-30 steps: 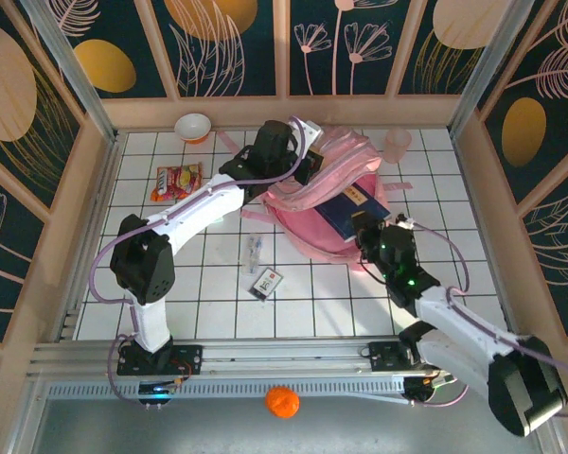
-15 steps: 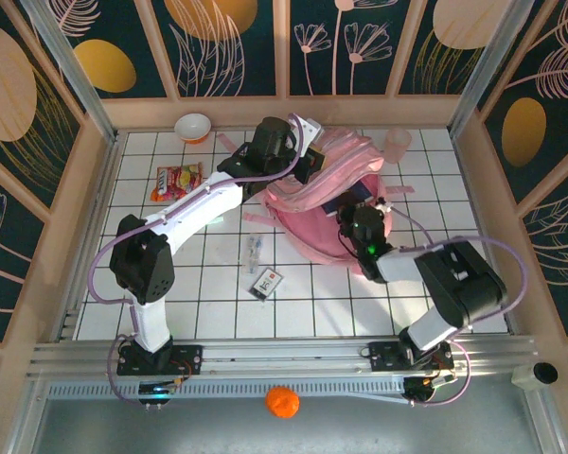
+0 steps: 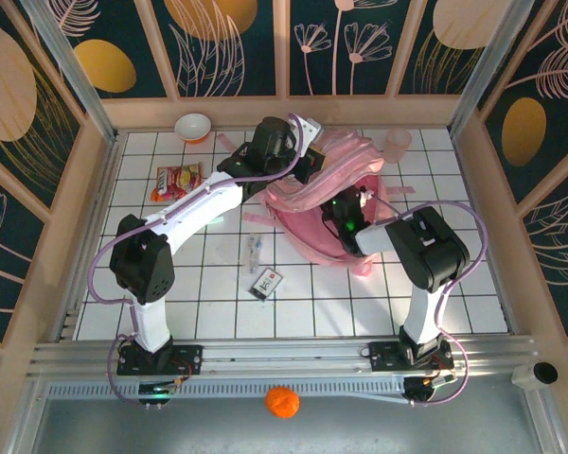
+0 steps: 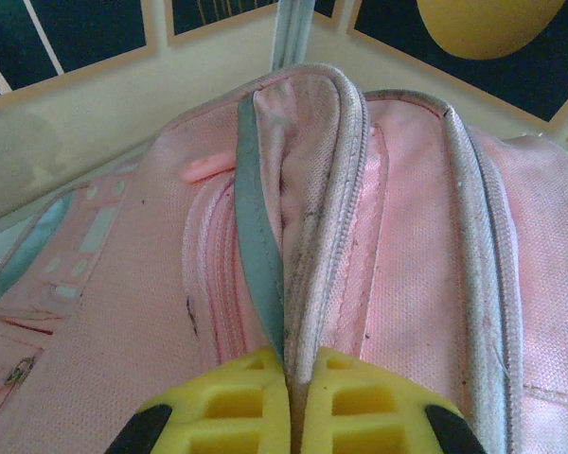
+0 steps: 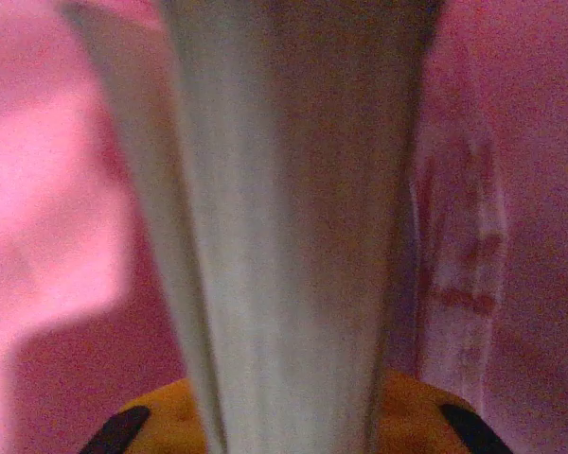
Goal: Pack the student bag
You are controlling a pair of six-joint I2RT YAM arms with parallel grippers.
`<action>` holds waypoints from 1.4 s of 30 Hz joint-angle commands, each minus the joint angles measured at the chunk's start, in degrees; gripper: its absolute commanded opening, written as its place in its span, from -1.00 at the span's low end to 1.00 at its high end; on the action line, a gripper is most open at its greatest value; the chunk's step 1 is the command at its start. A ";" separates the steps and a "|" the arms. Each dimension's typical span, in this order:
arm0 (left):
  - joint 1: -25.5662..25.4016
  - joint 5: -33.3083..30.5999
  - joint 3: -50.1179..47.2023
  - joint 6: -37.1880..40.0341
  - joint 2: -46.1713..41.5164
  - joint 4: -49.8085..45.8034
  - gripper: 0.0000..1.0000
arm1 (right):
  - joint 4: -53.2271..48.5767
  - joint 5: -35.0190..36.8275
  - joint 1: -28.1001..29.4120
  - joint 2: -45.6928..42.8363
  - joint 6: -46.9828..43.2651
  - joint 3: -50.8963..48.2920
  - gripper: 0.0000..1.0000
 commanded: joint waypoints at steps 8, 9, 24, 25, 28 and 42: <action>0.51 -2.10 2.43 -2.13 -2.48 8.56 -1.00 | -14.96 -3.70 0.02 -5.93 0.99 -2.05 0.05; 0.51 -2.25 2.31 -2.04 -2.57 8.55 -1.00 | -15.24 -4.07 0.04 -6.94 0.76 -3.12 0.08; 1.12 -4.30 -1.61 1.63 -3.85 7.40 -1.00 | -39.49 -7.42 -0.26 -40.84 -11.60 -14.30 0.24; 1.04 -3.79 -2.21 2.10 -3.96 7.43 -1.00 | -42.97 -7.44 -0.55 -43.96 -13.04 -14.10 0.25; 1.11 -2.40 -4.58 4.16 -4.38 7.23 -1.00 | -52.59 -7.34 -1.50 -52.00 -17.10 -12.68 0.24; -3.18 8.39 -26.87 34.74 -3.11 6.74 -1.00 | -66.68 -8.58 -5.43 -61.36 -44.67 1.05 0.23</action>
